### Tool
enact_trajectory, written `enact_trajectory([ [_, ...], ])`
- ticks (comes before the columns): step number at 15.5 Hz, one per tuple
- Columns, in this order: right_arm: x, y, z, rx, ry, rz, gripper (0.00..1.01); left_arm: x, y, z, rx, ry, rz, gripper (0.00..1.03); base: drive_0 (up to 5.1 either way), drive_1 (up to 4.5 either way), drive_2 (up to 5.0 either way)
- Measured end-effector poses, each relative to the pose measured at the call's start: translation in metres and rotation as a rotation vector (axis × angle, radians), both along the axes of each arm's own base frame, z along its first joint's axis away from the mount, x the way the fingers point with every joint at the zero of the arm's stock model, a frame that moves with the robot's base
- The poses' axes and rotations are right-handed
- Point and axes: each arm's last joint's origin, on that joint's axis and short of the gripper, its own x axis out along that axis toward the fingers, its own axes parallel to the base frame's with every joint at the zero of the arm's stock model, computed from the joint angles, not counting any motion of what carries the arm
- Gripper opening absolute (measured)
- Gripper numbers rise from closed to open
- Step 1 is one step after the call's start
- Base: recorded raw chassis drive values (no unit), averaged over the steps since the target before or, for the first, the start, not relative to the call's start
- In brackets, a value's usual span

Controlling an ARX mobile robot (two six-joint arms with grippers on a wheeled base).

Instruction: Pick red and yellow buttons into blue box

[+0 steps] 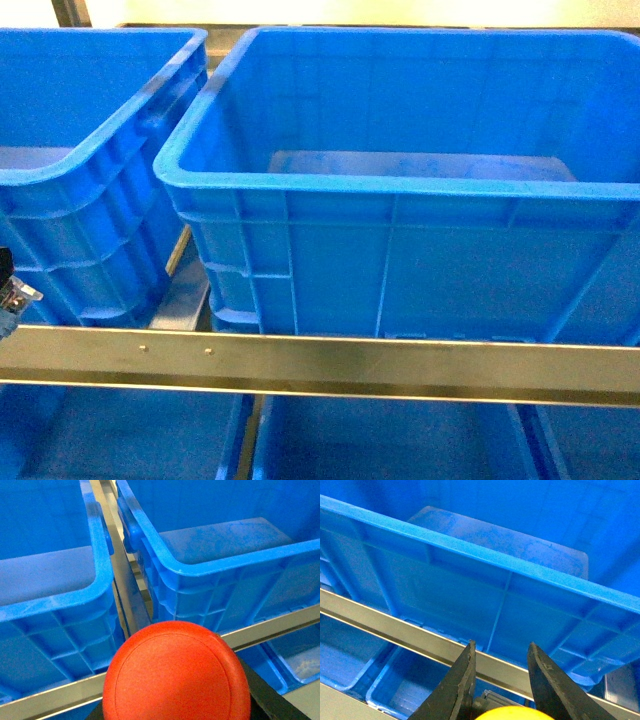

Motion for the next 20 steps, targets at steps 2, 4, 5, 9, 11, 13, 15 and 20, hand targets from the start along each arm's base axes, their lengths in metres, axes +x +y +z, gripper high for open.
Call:
enact_trajectory([
  [2, 0.0, 0.0, 0.0, 0.0, -0.002, 0.0, 0.29, 0.0, 0.0, 0.0, 0.0, -0.001, 0.001, 0.33, 5.0, -1.36, -3.2],
  [4, 0.0, 0.0, 0.0, 0.0, -0.002, 0.0, 0.29, 0.0, 0.0, 0.0, 0.002, 0.003, 0.003, 0.33, 5.0, -1.36, -3.2],
  [5, 0.0, 0.0, 0.0, -0.001, 0.002, 0.0, 0.29, 0.0, 0.0, 0.0, 0.002, 0.003, 0.003, 0.33, 5.0, -1.36, -3.2],
  [9, 0.0, 0.0, -0.001, -0.003, 0.007, -0.002, 0.29, 0.0, 0.0, -0.001, 0.002, 0.004, 0.003, 0.33, 5.0, -1.36, -3.2],
  [11, 0.001, -0.005, -0.001, -0.023, 0.005, -0.033, 0.29, 0.0, 0.0, -0.001, 0.002, 0.004, 0.003, 0.33, 5.0, -1.36, -3.2],
  [13, 0.0, -0.007, -0.004, -0.057, 0.017, -0.042, 0.29, 0.0, 0.0, -0.001, 0.002, 0.004, 0.003, 0.33, 5.0, -1.36, -3.2],
  [15, -0.003, -0.014, -0.003, -0.071, 0.028, -0.058, 0.29, 0.0, 0.0, -0.001, 0.002, 0.004, 0.003, 0.33, 5.0, -1.36, -3.2],
  [20, -0.013, -0.03, 0.045, -0.062, -0.033, -0.085, 0.29, 0.0, 0.0, -0.001, 0.002, 0.004, 0.003, 0.33, 5.0, -1.36, -3.2],
])
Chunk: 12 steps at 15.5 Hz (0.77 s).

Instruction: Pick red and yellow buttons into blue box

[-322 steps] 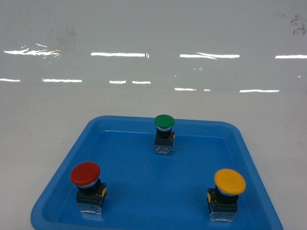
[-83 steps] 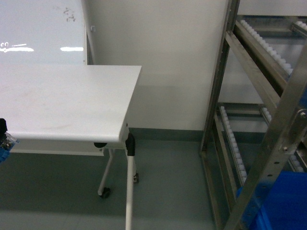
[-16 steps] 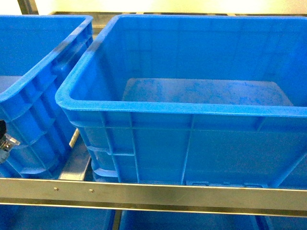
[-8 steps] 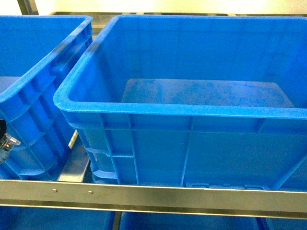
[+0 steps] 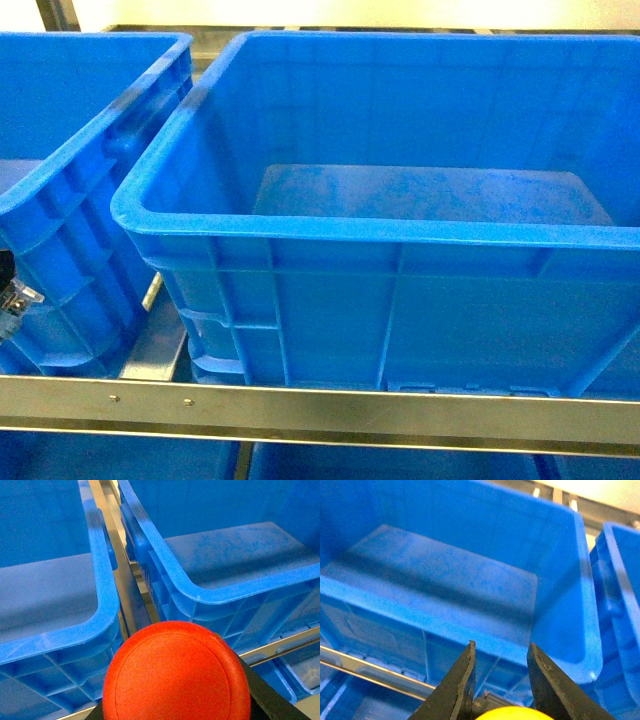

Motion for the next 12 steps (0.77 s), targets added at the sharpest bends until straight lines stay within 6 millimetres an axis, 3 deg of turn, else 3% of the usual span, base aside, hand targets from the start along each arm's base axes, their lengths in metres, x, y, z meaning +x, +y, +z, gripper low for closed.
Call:
enact_trajectory([
  [1, 0.006, 0.007, 0.029, 0.039, -0.055, 0.053, 0.29, 0.0, 0.0, 0.0, 0.0, 0.0, 0.0, 0.33, 5.0, -1.36, -3.2],
  [4, 0.034, 0.028, 0.052, 0.094, -0.07, 0.149, 0.29, 0.0, 0.0, 0.0, 0.0, 0.0, 0.0, 0.33, 0.0, 0.0, 0.0],
  [9, 0.118, 0.056, 0.052, 0.065, -0.012, 0.276, 0.29, 0.0, 0.0, 0.0, 0.0, 0.0, 0.0, 0.33, 0.0, 0.0, 0.0],
  [12, 0.172, 0.078, 0.032, -0.034, 0.041, 0.336, 0.29, 0.0, 0.0, 0.0, 0.0, 0.0, 0.0, 0.33, 0.0, 0.0, 0.0],
])
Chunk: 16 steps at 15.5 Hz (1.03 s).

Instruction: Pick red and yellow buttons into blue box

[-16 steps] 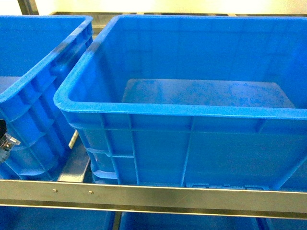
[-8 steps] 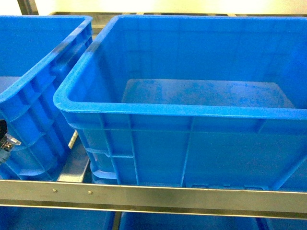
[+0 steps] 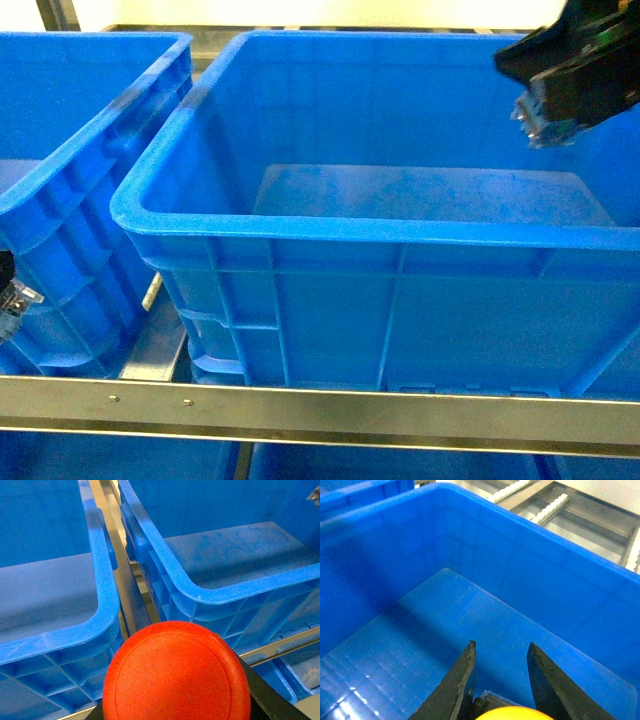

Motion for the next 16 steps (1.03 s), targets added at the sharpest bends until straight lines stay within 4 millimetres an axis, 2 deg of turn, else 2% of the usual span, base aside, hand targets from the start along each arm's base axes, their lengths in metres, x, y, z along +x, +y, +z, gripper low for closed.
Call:
enact_trajectory([
  [1, 0.014, 0.005, -0.014, -0.041, 0.047, 0.004, 0.29, 0.0, 0.0, 0.0, 0.0, 0.0, 0.0, 0.33, 0.0, 0.0, 0.0],
  [3, 0.03, 0.006, -0.035, -0.112, 0.096, 0.004, 0.3, 0.0, 0.0, 0.0, 0.0, 0.0, 0.0, 0.33, 0.0, 0.0, 0.0],
  [5, 0.038, -0.001, -0.037, -0.13, 0.095, -0.012, 0.49, 0.0, 0.0, 0.0, 0.0, 0.0, 0.0, 0.33, 0.0, 0.0, 0.0],
  [6, 0.04, -0.006, -0.035, -0.128, 0.091, -0.024, 0.66, 0.0, 0.0, 0.0, 0.0, 0.0, 0.0, 0.33, 0.0, 0.0, 0.0],
  [9, 0.039, -0.014, -0.032, -0.099, 0.097, -0.036, 0.97, 0.0, 0.0, 0.0, 0.0, 0.0, 0.0, 0.33, 0.0, 0.0, 0.0],
  [10, 0.033, -0.018, -0.023, -0.069, 0.083, -0.035, 0.99, 0.0, 0.0, 0.0, 0.0, 0.0, 0.0, 0.33, 0.0, 0.0, 0.0],
  [13, 0.001, -0.043, 0.012, 0.016, -0.033, -0.078, 0.98, 0.0, 0.0, 0.0, 0.0, 0.0, 0.0, 0.33, 0.0, 0.0, 0.0],
  [14, -0.013, -0.052, 0.018, 0.036, -0.046, -0.09, 0.98, 0.0, 0.0, 0.0, 0.0, 0.0, 0.0, 0.33, 0.0, 0.0, 0.0],
  [15, -0.057, -0.076, 0.025, 0.107, -0.1, -0.157, 0.98, 0.0, 0.0, 0.0, 0.0, 0.0, 0.0, 0.33, 0.0, 0.0, 0.0],
  [16, -0.126, -0.096, 0.023, 0.286, -0.227, -0.295, 0.98, 0.0, 0.0, 0.0, 0.0, 0.0, 0.0, 0.33, 0.0, 0.0, 0.0],
])
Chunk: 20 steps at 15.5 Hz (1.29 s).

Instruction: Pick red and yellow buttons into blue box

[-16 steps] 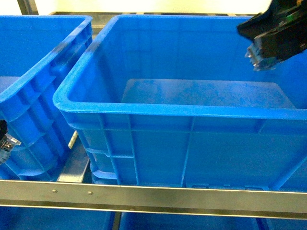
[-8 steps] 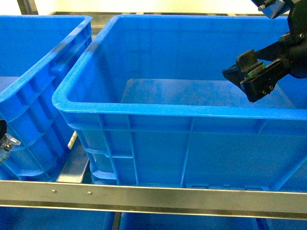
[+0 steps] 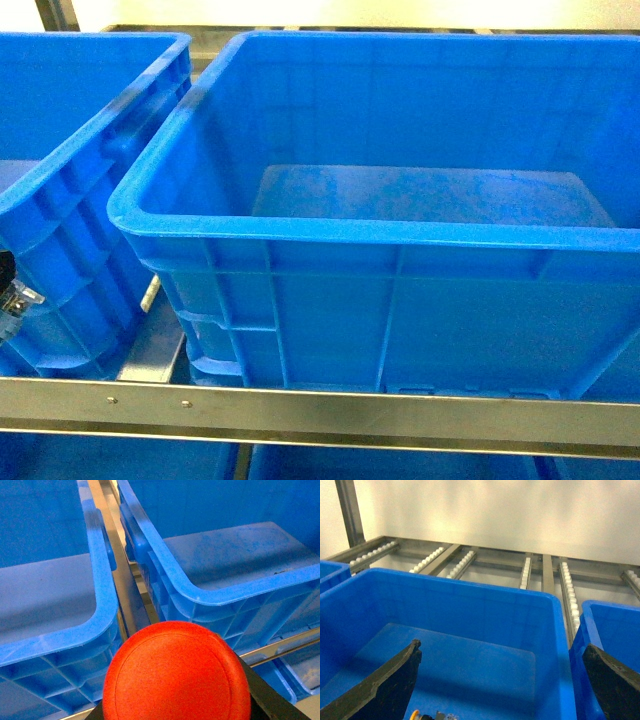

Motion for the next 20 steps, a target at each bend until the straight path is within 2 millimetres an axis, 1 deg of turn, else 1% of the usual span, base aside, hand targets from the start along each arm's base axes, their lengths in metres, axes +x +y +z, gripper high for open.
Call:
enact_trajectory([
  [1, -0.046, 0.004, -0.029, 0.077, 0.017, -0.023, 0.98, 0.0, 0.0, 0.0, 0.0, 0.0, 0.0, 0.33, 0.0, 0.0, 0.0],
  [2, -0.061, 0.008, -0.032, 0.095, 0.018, -0.03, 0.98, 0.0, 0.0, 0.0, 0.0, -0.001, 0.0, 0.33, 0.0, 0.0, 0.0],
  [3, -0.066, 0.012, -0.031, 0.096, 0.001, -0.022, 0.98, 0.0, 0.0, 0.0, 0.0, 0.0, 0.0, 0.33, 0.0, 0.0, 0.0],
  [7, -0.068, 0.016, -0.029, 0.096, -0.029, 0.007, 0.98, 0.0, 0.0, 0.0, 0.0, 0.0, 0.0, 0.33, 0.0, 0.0, 0.0],
  [14, -0.067, 0.016, -0.031, 0.097, -0.016, 0.004, 0.98, 0.0, 0.0, 0.0, 0.0, -0.001, 0.0, 0.33, 0.0, 0.0, 0.0],
  [15, -0.067, 0.016, -0.031, 0.097, -0.018, 0.004, 0.98, 0.005, -0.001, 0.004, -0.007, -0.02, 0.003, 0.33, 0.0, 0.0, 0.0],
  [16, -0.067, 0.016, -0.031, 0.097, -0.018, 0.004, 0.98, 0.013, -0.004, 0.013, -0.013, -0.027, -0.007, 0.33, 0.0, 0.0, 0.0],
  [18, -0.067, 0.016, -0.031, 0.097, -0.018, 0.004, 0.98, 0.036, -0.011, 0.047, -0.046, -0.094, -0.054, 0.33, 0.0, 0.0, 0.0],
  [20, -0.067, 0.016, -0.031, 0.097, -0.018, 0.004, 0.98, 0.057, -0.02, 0.073, -0.069, -0.127, -0.095, 0.33, 0.0, 0.0, 0.0],
])
